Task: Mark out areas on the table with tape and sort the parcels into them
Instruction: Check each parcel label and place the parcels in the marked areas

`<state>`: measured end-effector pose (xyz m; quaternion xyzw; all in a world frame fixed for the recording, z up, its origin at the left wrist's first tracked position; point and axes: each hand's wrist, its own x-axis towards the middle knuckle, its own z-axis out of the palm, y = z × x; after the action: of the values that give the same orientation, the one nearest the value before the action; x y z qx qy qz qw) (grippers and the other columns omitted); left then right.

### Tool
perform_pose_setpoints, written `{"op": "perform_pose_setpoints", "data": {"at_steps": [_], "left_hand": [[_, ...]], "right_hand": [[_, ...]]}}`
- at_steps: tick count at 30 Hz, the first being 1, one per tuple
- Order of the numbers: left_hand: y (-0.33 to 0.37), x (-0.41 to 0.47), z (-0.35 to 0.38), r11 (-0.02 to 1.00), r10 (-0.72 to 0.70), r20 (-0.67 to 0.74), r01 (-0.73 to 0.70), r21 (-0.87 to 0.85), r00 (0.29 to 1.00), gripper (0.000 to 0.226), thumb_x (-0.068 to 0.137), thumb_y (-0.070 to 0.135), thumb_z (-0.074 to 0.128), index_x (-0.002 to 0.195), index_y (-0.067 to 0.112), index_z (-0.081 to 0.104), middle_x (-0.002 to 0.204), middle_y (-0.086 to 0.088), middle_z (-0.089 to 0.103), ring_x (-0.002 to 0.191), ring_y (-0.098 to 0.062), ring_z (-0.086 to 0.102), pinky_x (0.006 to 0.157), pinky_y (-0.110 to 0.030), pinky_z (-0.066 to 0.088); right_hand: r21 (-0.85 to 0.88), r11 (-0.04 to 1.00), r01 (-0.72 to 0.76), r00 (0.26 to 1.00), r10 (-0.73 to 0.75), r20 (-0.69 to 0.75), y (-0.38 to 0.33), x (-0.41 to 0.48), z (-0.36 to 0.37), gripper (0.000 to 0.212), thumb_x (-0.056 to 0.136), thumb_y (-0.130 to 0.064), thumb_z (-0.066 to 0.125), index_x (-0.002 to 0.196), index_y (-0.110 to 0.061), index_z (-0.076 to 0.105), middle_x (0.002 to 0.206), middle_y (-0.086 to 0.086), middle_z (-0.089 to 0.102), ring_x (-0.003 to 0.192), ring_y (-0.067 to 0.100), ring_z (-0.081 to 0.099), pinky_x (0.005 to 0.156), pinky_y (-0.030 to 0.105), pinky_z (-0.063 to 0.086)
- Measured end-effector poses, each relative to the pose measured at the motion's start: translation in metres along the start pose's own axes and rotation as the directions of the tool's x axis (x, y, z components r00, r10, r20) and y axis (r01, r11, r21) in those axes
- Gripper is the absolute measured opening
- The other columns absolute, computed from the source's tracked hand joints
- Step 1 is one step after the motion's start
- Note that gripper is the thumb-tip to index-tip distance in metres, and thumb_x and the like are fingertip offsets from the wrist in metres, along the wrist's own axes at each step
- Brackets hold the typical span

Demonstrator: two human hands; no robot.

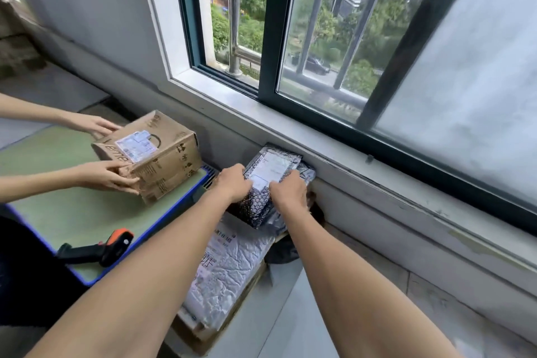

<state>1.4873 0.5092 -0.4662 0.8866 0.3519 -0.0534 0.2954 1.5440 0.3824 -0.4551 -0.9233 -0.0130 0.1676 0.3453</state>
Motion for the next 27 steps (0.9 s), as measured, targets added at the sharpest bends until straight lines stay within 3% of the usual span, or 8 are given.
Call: {"op": "perform_pose_setpoints", "data": {"at_steps": [4,8,10,12,14,20,24,27], "left_hand": [[-0.005,0.007,-0.001,0.995,-0.025,-0.04,0.021,-0.098,0.999,0.047,0.086,0.035,0.061,0.128,0.016,0.055,0.131,-0.012,0.059,0.115,-0.032,0.056,0.096,-0.037,0.047],[-0.004,0.004,-0.007,0.963,-0.039,-0.018,0.032,-0.266,0.999,0.041,0.088,0.037,0.064,0.119,0.011,0.063,0.123,-0.01,0.063,0.11,-0.028,0.059,0.092,-0.035,0.048],[0.0,-0.001,-0.008,0.888,-0.052,0.007,0.049,-0.457,0.999,0.029,0.088,0.03,0.067,0.11,0.011,0.067,0.108,-0.009,0.067,0.096,-0.024,0.061,0.081,-0.032,0.05],[0.008,-0.01,-0.008,0.738,-0.047,0.099,0.101,-0.667,0.994,0.026,0.089,0.016,0.068,0.114,0.009,0.064,0.1,-0.01,0.065,0.084,-0.021,0.061,0.067,-0.028,0.048],[0.015,-0.021,-0.006,0.619,-0.02,0.18,0.153,-0.77,0.983,0.022,0.091,0.005,0.064,0.111,0.011,0.06,0.094,-0.009,0.064,0.074,-0.017,0.06,0.061,-0.026,0.049],[0.034,-0.041,0.016,0.642,0.059,0.288,0.184,-0.744,0.956,0.015,0.097,0.009,0.057,0.111,0.009,0.059,0.1,-0.009,0.065,0.077,-0.016,0.063,0.058,-0.028,0.054],[0.049,-0.046,0.021,0.635,0.043,0.286,0.195,-0.747,0.957,0.022,0.098,0.019,0.057,0.117,0.009,0.059,0.109,-0.009,0.064,0.092,-0.024,0.062,0.072,-0.035,0.054],[0.064,-0.051,0.021,0.62,0.076,0.282,0.176,-0.764,0.956,0.013,0.098,0.018,0.057,0.109,0.012,0.061,0.094,-0.004,0.067,0.074,-0.015,0.062,0.056,-0.028,0.052]], "right_hand": [[0.148,0.986,-0.079,0.997,0.082,-0.012,-0.003,0.006,-0.001,0.053,0.089,-0.017,0.06,0.14,-0.016,0.043,0.13,0.005,0.06,0.104,0.023,0.058,0.074,0.029,0.037],[0.397,0.907,-0.139,0.99,0.14,0.029,0.007,0.008,-0.007,0.058,0.087,-0.015,0.067,0.141,-0.014,0.048,0.123,0.008,0.062,0.106,0.023,0.061,0.089,0.033,0.05],[0.487,0.859,-0.16,0.987,0.147,0.066,0.015,0.007,-0.011,0.053,0.084,-0.013,0.071,0.135,-0.011,0.055,0.12,0.012,0.065,0.104,0.026,0.064,0.094,0.04,0.053],[0.564,0.809,-0.166,0.986,0.136,0.095,0.026,0.003,-0.017,0.047,0.084,-0.01,0.074,0.128,-0.012,0.059,0.114,0.013,0.067,0.102,0.028,0.066,0.094,0.045,0.054],[0.615,0.774,-0.149,0.989,0.118,0.091,0.039,-0.001,-0.026,0.044,0.085,-0.007,0.074,0.125,-0.013,0.059,0.107,0.009,0.067,0.098,0.026,0.067,0.092,0.044,0.055],[0.618,0.783,-0.078,0.996,0.081,0.024,0.07,-0.009,-0.062,0.032,0.088,-0.008,0.069,0.119,-0.009,0.064,0.109,0.009,0.07,0.099,0.025,0.068,0.09,0.041,0.056],[0.607,0.794,-0.023,0.998,0.049,-0.026,0.081,-0.011,-0.085,0.022,0.091,-0.012,0.067,0.112,-0.009,0.067,0.099,0.005,0.068,0.083,0.016,0.063,0.071,0.027,0.052],[0.597,0.802,-0.005,0.998,0.038,-0.043,0.089,-0.015,-0.101,0.013,0.091,-0.011,0.067,0.103,-0.014,0.066,0.092,0.001,0.066,0.073,0.005,0.06,0.057,0.014,0.046]]}}
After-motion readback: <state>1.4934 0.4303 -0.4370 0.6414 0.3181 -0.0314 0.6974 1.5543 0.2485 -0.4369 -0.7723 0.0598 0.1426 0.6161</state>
